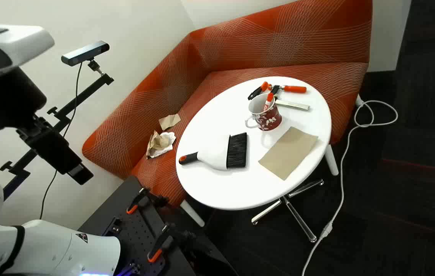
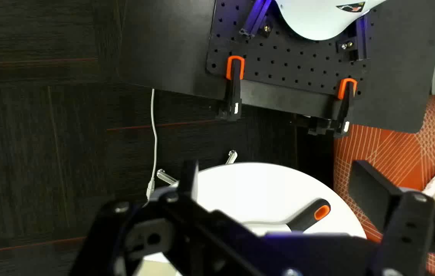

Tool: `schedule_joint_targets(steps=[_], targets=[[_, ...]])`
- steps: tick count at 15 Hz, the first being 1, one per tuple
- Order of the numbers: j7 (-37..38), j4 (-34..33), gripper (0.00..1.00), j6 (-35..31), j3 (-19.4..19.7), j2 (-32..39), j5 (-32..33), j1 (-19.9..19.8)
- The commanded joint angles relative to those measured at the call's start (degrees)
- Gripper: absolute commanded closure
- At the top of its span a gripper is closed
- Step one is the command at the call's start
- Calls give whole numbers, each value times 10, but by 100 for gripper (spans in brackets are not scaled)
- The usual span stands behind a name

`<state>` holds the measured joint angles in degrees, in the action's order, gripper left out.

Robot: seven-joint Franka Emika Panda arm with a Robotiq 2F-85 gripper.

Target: Take the marker out of the mug and put it on the table

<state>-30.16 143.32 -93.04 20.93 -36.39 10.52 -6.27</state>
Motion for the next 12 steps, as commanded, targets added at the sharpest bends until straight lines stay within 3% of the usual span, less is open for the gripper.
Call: schedule_joint_targets(steps=[1, 12], targets=[[-3, -1, 0, 1, -5, 2, -3, -6], [12, -11, 0, -27, -19, 20, -21, 10]])
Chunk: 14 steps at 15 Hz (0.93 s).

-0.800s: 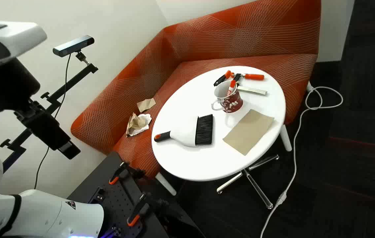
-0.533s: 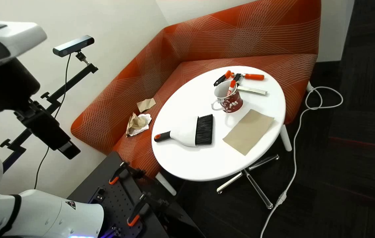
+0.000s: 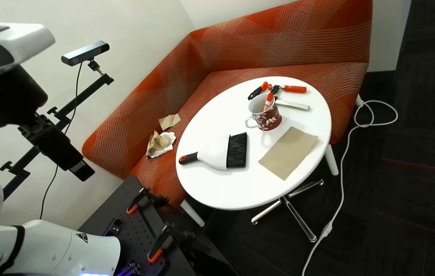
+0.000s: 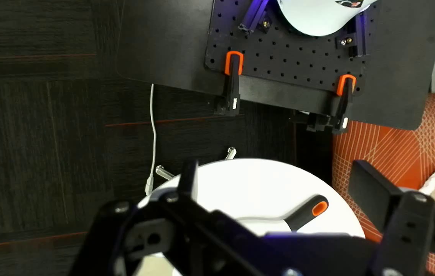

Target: Take the marker out of the mug and put it on the table

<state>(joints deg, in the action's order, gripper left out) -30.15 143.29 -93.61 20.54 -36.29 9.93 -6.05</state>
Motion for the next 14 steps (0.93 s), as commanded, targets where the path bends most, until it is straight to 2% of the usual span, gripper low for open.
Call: schedule_joint_targets(steps=[1, 4, 8, 14], targets=[[18, -15, 0, -34, -21, 28, -22, 12], [40, -30, 0, -97, -38, 72, -63, 31], [63, -58, 0, -217, -61, 162, -130, 54], [147, -126, 0, -408, -111, 329, -191, 55]])
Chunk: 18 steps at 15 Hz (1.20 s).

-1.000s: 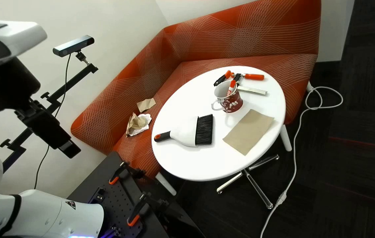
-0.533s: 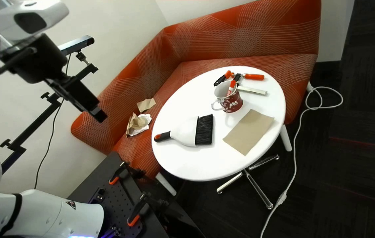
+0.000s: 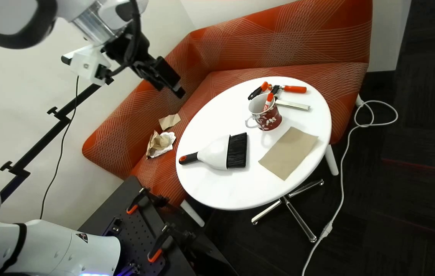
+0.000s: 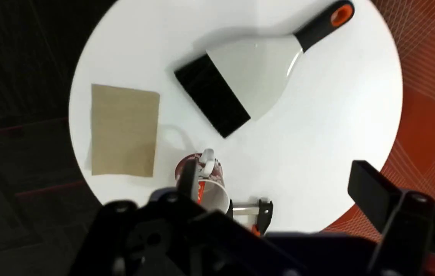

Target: Take the marker out of the mug and put it on the table

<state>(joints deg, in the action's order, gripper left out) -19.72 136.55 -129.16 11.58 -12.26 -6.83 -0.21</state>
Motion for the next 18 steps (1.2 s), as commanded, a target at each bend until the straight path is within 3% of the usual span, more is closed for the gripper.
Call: schedule_joint_targets(steps=[1, 6, 11, 16, 18], targets=[[62, -76, 0, -74, -29, 116, -29, -6], [156, -164, 0, -152, -51, 245, -17, -18], [209, -233, 0, -183, -54, 343, -12, -29], [256, -264, 0, -187, -50, 398, 5, -21], [239, -251, 0, -179, -58, 390, 2, -31]])
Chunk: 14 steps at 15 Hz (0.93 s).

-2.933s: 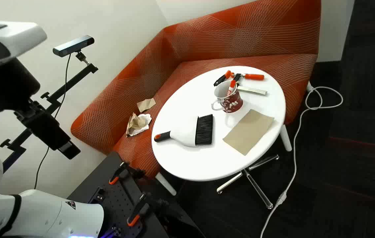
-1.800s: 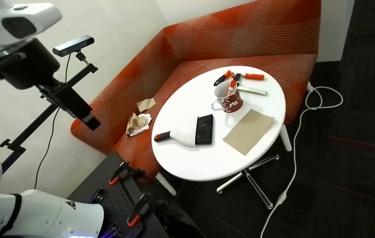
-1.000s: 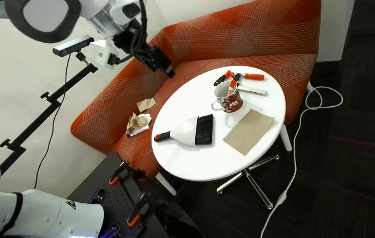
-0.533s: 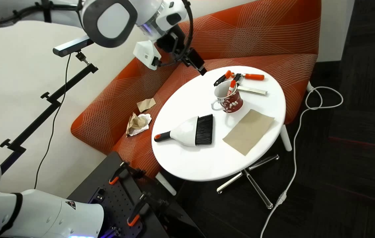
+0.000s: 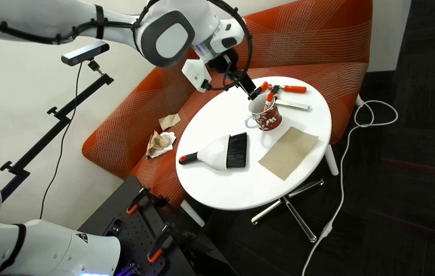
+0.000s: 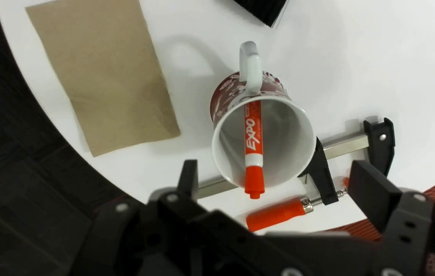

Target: Take the marker out of the mug and put it on the table

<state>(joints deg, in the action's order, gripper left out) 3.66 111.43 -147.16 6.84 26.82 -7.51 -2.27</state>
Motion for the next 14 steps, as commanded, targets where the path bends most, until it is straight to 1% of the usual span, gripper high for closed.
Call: schedule_joint_targets(steps=[1, 5, 9, 12, 13, 14], targets=[[8, -3, 0, 0, -10, 4, 9, -10], [8, -8, 0, -1, -10, 6, 10, -10], [26, -19, 0, 1, -13, 23, 7, -3], [50, -23, 0, -9, -7, 36, 14, 7], [55, -25, 9, -9, -7, 40, 14, 7], [65, -27, 27, -13, -3, 44, 17, 10]])
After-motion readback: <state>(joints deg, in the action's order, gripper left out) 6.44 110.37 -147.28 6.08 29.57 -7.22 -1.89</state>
